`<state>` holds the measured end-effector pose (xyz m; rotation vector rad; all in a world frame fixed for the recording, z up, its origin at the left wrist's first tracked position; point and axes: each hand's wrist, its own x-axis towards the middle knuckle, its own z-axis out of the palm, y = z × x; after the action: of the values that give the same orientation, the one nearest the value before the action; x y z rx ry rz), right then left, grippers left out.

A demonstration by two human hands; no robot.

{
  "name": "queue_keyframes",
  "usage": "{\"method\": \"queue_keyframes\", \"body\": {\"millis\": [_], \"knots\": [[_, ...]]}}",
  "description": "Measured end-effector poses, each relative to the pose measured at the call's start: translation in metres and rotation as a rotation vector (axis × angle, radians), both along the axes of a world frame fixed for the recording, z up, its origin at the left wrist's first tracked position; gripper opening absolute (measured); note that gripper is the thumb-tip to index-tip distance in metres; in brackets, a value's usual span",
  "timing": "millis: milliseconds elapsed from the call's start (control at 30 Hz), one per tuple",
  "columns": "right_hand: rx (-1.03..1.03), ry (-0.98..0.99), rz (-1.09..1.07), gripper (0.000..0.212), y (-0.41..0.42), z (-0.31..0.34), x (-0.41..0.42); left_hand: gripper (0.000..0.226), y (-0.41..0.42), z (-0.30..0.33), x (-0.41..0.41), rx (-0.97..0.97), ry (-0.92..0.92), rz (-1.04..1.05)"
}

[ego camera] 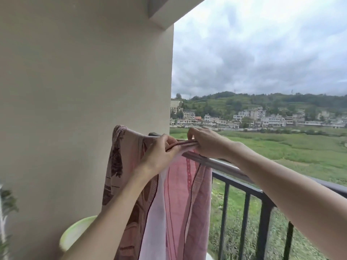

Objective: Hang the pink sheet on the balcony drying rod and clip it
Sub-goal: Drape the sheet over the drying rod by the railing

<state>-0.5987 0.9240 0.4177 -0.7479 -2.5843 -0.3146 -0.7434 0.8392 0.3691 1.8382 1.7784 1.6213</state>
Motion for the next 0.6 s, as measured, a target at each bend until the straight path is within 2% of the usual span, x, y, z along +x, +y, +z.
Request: {"method": "queue_keyframes", "body": {"millis": [100, 200, 400, 533, 600], "knots": [[0.139, -0.018, 0.006, 0.022, 0.002, -0.006, 0.029, 0.028, -0.017, -0.008, 0.042, 0.019, 0.065, 0.075], [0.149, 0.044, -0.004, 0.022, -0.006, -0.013, 0.051, 0.029, -0.035, -0.004, 0.082, 0.097, 0.196, 0.188], [-0.021, 0.269, -0.041, 0.021, -0.029, -0.018, 0.098, 0.015, -0.076, 0.006, 0.148, 0.186, 0.381, 0.399], [-0.155, 0.386, -0.104, 0.026, -0.053, -0.027, 0.151, 0.009, -0.102, -0.008, 0.191, 0.244, 0.385, 0.434], [-0.175, 0.365, -0.135, 0.017, -0.066, -0.034, 0.178, 0.01, -0.113, -0.02, 0.205, 0.237, 0.403, 0.407]]}}
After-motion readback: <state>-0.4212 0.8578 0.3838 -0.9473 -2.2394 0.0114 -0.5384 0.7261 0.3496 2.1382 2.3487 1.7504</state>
